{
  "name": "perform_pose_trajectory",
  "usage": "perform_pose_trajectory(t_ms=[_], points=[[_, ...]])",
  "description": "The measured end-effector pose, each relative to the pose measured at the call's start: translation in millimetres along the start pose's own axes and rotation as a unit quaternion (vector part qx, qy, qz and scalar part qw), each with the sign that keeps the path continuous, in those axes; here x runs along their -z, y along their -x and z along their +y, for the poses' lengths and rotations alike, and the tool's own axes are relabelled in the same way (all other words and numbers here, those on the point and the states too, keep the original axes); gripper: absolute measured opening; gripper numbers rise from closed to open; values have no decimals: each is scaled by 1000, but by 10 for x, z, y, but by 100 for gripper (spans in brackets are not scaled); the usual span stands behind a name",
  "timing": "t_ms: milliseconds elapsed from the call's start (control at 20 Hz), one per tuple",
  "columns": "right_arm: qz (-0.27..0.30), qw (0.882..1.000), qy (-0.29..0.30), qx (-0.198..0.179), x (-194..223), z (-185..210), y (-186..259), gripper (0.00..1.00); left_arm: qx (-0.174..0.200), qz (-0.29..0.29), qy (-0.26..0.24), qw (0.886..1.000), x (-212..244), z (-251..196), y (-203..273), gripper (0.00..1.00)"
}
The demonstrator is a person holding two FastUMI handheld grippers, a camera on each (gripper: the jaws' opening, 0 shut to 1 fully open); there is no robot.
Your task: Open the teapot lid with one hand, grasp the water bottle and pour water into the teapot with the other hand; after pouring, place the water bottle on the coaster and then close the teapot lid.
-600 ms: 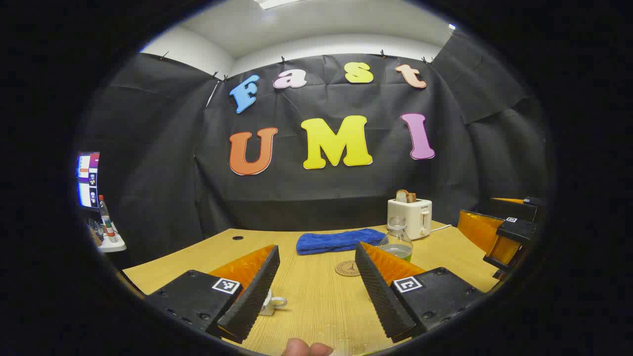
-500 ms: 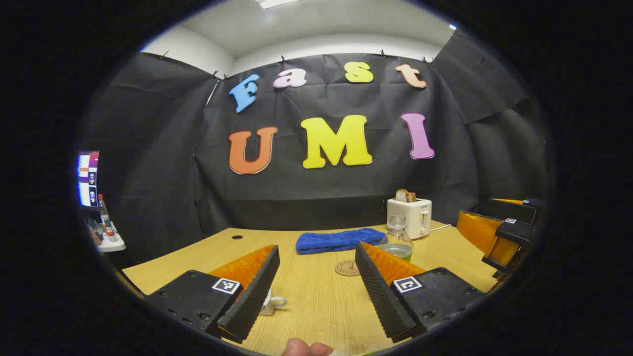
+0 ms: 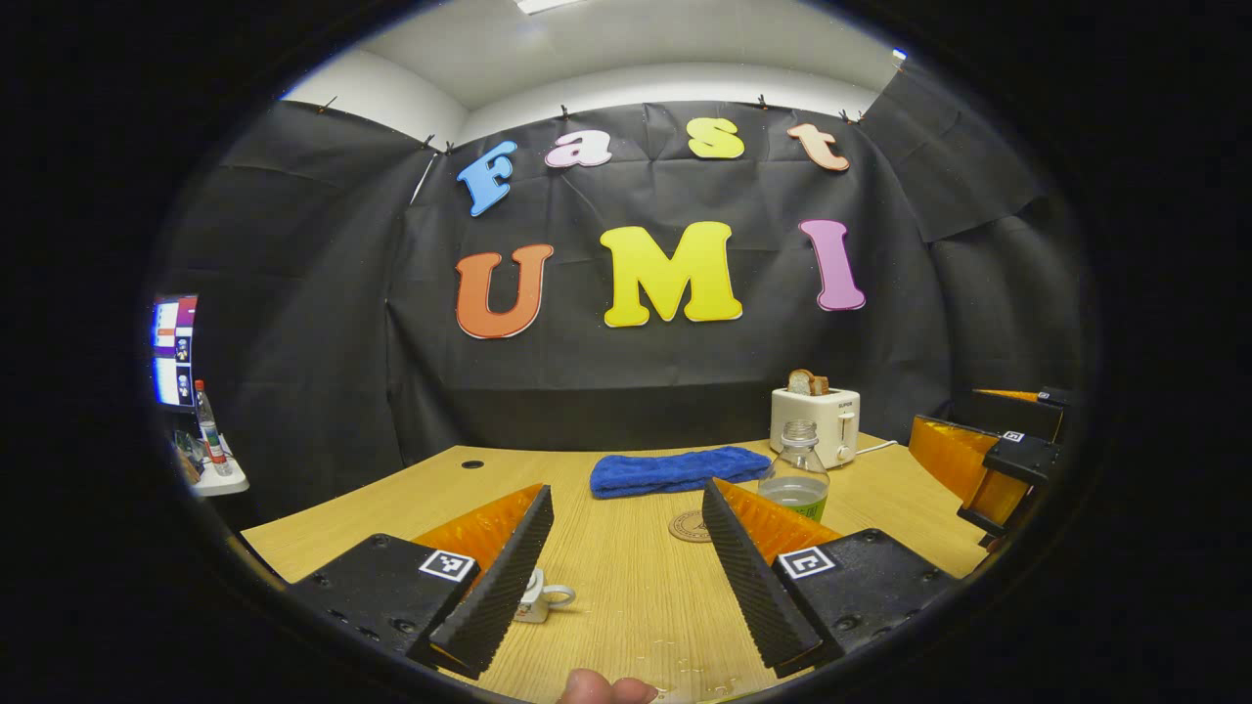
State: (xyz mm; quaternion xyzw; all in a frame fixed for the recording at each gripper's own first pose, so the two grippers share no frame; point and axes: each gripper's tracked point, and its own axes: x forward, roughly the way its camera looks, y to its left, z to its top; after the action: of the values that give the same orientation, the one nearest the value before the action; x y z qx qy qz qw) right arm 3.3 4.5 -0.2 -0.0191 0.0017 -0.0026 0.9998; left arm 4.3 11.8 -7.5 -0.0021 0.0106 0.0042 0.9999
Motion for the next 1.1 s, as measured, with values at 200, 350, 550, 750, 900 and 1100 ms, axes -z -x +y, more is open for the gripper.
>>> perform_pose_trajectory(t_ms=[200,350,550,750,900,1100], points=[[-4,1000,4,0,-31,-11,14,96,0,0,-1,1000,-7,2,0,96],[-5,1000,2,-1,-40,5,26,96,1,0,-2,1000,-10,-1,8,96],[-4,1000,2,-4,-20,20,33,95,0,-2,-2,1000,-11,-25,23,96],[-4,1000,1,-14,13,23,33,96,-3,-7,-11,1000,-55,-38,36,96],[4,1000,2,-22,88,-9,26,96,-6,-12,-7,1000,-44,72,69,98],[7,1000,-9,-18,191,-88,7,95,-35,8,-6,999,201,366,163,99]])
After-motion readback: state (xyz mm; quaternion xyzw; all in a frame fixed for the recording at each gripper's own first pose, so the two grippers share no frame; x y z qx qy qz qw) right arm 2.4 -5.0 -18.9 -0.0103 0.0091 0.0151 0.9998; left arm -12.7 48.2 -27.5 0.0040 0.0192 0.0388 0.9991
